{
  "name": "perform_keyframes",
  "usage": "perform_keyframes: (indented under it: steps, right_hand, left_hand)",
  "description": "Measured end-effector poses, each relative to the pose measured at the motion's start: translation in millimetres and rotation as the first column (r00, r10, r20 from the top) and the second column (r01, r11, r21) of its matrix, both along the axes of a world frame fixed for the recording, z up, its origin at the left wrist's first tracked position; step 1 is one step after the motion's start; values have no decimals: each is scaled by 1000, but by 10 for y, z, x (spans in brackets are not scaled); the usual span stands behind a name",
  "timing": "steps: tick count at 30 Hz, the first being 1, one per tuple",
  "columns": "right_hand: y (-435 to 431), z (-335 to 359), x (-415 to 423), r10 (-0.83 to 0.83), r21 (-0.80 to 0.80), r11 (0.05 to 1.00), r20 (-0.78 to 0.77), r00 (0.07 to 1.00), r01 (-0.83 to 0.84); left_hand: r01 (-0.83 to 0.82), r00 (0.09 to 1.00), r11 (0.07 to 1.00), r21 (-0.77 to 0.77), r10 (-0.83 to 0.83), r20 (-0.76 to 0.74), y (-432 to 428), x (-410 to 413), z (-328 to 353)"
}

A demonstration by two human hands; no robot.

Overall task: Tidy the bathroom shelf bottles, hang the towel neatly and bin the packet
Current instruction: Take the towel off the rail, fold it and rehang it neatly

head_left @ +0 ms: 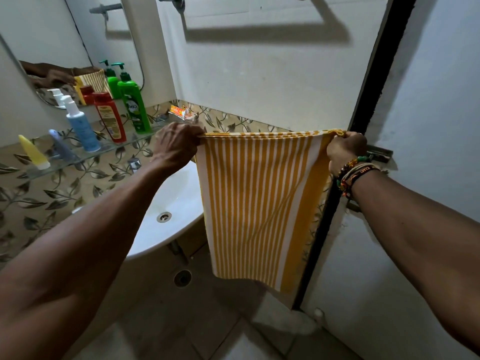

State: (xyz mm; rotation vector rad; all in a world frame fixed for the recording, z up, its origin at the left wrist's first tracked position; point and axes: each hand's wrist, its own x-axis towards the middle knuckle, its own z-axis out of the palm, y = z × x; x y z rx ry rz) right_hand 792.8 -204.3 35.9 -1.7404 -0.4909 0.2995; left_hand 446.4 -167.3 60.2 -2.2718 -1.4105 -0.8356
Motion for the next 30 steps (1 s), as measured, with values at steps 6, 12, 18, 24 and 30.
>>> perform_keyframes:
  steps: [6,12,18,24,30]
  right_hand:
    - [18,42,-68,53,-31,998,179,982,-49]
    - [-11,90,-116,117,13,993,104,988,-119]
    - [-37,65,-258,247,140,966,-233,941,-219]
    - [-92,29,-321,425,99,904,-98,900,-416]
    - [-227,-165,-248,381,-81,905,592,711,-418]
  left_hand:
    - [-174,985,981,-85,172,-27,0,-6,17]
    - [-240,967,968,-72,232,-109,-31,-11,34]
    - [-338,933,936,-96,319,-170,-73,78,29]
    - [161,604,640,-752,539,588,-52,160,77]
    - [702,9,591,-397,550,835,78,189,-9]
